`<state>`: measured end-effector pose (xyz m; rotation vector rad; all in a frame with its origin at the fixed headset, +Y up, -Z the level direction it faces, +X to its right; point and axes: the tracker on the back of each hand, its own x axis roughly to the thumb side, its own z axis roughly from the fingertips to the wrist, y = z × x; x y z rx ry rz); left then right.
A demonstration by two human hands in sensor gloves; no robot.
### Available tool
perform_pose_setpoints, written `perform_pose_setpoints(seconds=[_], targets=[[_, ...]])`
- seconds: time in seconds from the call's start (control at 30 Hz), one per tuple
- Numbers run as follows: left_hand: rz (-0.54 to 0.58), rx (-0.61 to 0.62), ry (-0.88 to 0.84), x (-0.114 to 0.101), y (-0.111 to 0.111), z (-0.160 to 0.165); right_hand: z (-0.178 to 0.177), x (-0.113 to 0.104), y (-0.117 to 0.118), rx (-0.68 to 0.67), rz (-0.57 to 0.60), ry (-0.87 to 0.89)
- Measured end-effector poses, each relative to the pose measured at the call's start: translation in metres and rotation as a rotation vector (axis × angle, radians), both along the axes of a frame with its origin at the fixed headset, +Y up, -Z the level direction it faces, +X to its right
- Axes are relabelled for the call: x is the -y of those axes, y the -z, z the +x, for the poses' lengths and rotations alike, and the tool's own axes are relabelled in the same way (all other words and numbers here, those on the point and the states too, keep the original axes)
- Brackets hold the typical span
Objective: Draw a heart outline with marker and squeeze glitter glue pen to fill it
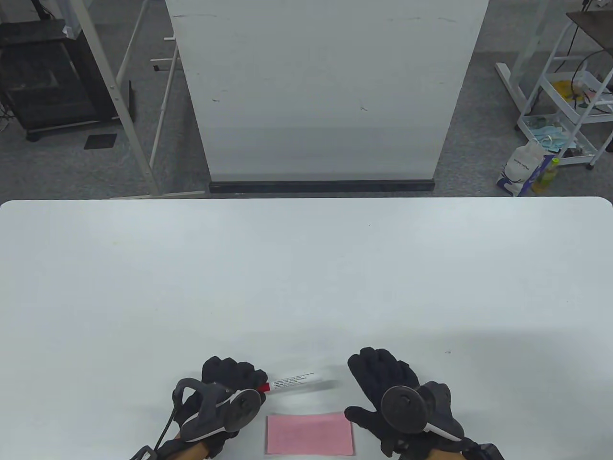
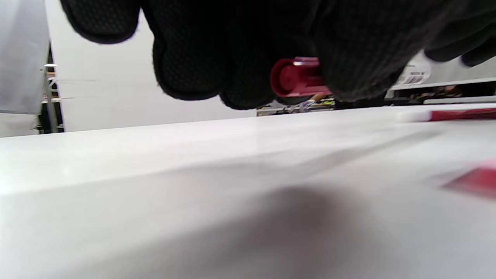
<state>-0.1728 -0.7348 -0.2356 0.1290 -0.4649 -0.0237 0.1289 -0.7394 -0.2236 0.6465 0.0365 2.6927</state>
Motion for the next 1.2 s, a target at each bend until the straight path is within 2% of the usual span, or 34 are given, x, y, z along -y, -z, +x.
perform_pose_setpoints(seconds=[0.3,0.53,0.73,1.1,1.2], targets=[[0.038,0.135,-0.039,-0.011,-0.025,0.027,-0.007,0.003,-0.002,-0.019,-0.051,0.119],[0.058,0.192,-0.046,-0.017,-0.035,0.039,-0.010,0.003,-0.002,-0.042,-0.071,0.193],[0.013,0.201,-0.053,-0.017,-0.033,0.038,-0.008,0.003,-0.002,-0.076,-0.089,0.222],[-0.025,0.189,-0.007,-0.011,-0.029,0.038,-0.001,-0.009,-0.006,-0.032,-0.058,0.358],[-0.045,0.196,0.033,-0.006,-0.029,0.042,-0.002,-0.007,-0.006,-0.041,-0.114,0.427]])
